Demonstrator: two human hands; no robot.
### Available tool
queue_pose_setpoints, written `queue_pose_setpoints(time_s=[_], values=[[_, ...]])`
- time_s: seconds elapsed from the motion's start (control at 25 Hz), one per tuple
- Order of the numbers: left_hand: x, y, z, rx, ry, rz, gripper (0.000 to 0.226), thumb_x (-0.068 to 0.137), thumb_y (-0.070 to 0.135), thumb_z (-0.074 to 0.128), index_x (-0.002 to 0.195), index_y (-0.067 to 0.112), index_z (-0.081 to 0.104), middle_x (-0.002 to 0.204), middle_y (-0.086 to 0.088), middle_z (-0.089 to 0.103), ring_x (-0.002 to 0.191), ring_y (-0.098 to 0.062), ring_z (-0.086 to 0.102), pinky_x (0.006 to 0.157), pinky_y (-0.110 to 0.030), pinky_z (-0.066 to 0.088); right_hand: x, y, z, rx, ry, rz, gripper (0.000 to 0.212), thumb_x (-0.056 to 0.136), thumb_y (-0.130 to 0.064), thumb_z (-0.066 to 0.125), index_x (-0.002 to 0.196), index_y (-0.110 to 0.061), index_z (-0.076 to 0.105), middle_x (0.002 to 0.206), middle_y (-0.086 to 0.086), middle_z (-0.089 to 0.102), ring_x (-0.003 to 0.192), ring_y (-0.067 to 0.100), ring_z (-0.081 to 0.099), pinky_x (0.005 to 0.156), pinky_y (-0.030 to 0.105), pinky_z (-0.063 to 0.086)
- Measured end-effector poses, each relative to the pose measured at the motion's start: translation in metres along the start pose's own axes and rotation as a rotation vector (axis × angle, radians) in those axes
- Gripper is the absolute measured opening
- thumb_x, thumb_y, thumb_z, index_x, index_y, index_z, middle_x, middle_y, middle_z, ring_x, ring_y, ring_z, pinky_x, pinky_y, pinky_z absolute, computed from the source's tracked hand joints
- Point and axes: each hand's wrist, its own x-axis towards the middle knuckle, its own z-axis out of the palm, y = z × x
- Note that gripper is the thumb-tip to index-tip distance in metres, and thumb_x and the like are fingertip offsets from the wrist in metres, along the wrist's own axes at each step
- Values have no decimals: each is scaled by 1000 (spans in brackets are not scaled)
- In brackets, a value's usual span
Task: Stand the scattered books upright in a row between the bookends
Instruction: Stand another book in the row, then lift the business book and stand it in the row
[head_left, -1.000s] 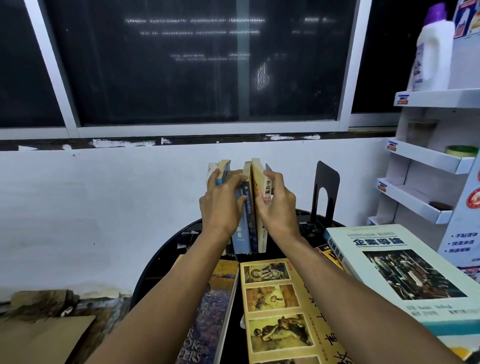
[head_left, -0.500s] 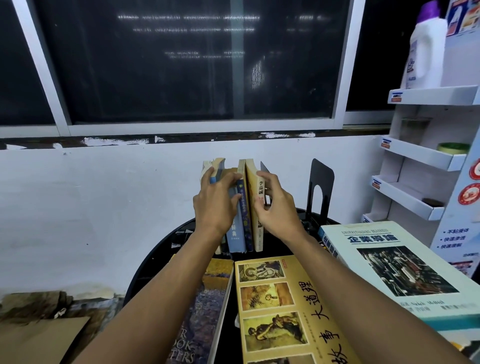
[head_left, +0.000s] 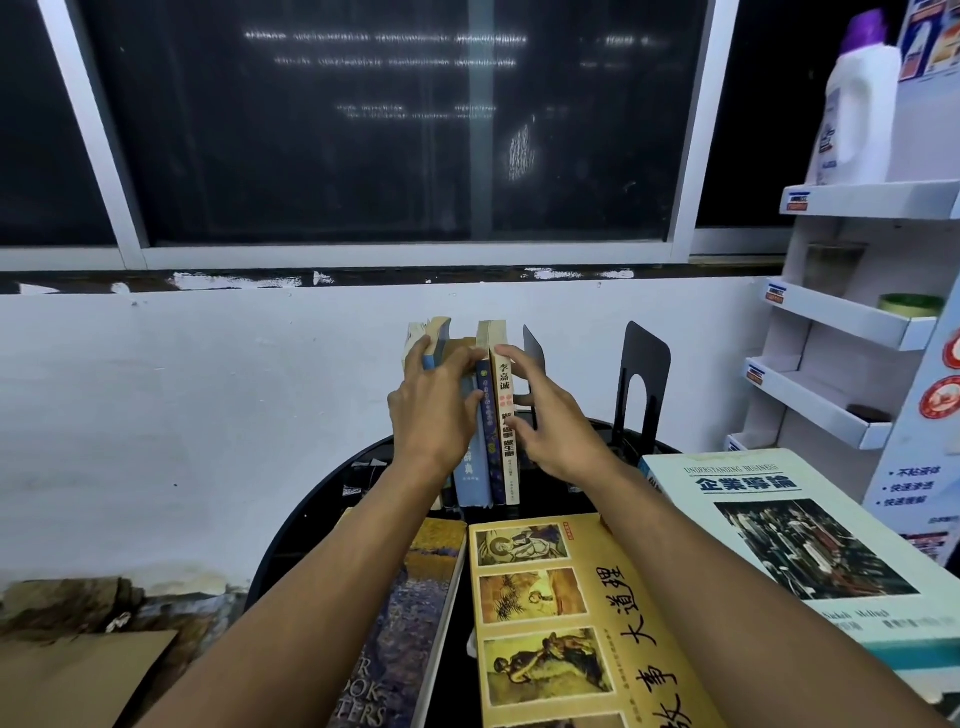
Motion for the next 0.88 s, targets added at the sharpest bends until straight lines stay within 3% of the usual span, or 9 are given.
queue_pose_setpoints(time_s=[0.16,0.32,0.44,0.52,0.6,0.76,0.88], values=[[-1,1,-1,3,1,-3,46,94,22,69,134,36,53,153,-7,40,154,-22,12,103,-59,44,0,2,4,-6,2,5,86,96,8,57,152,-47,23,153,-2,41,105,-26,44,75,-7,36],[-1,2,-2,21,-33,-2,50,92,22,70,135,35,49,153,-7,40,155,-22,7,103,-60,43,1,0,2,-35,-23,14,86,96,5,57,151,-50,20,156,-5,37,85,-12,52,73,-1,41],[1,1,-3,36,-87,18,56,89,27,73,138,35,46,151,-4,47,155,-23,3,109,-61,37,0,-4,-7,-76,-83,3,85,98,-5,60,152,-52,15,155,-3,35,123,0,46,92,8,40],[1,5,-5,34,-107,29,57,90,27,71,141,34,45,150,1,49,155,-25,3,117,-65,22,-4,-9,-18,-122,-125,3,87,98,-15,62,154,-51,6,153,-1,33,128,5,38,99,22,42],[-2,11,-8,19,-70,51,58,91,26,69,144,30,44,155,1,40,154,-27,6,119,-67,13,-12,-16,-34,-137,-131,16,89,98,-21,64,155,-48,2,150,0,32,130,10,37,99,29,45],[-20,33,-15,-197,42,155,54,91,21,67,142,27,47,146,-1,41,146,-26,22,117,-51,30,-39,-25,-77,-276,-123,28,76,97,-38,64,156,-40,17,153,-2,35,141,14,34,113,40,39],[-40,59,-13,-290,-73,206,46,96,25,63,139,30,50,141,5,48,139,-19,36,113,-44,37,-71,-22,-113,-400,-143,60,66,96,-48,60,152,-39,27,151,-6,39,139,12,35,110,33,36]])
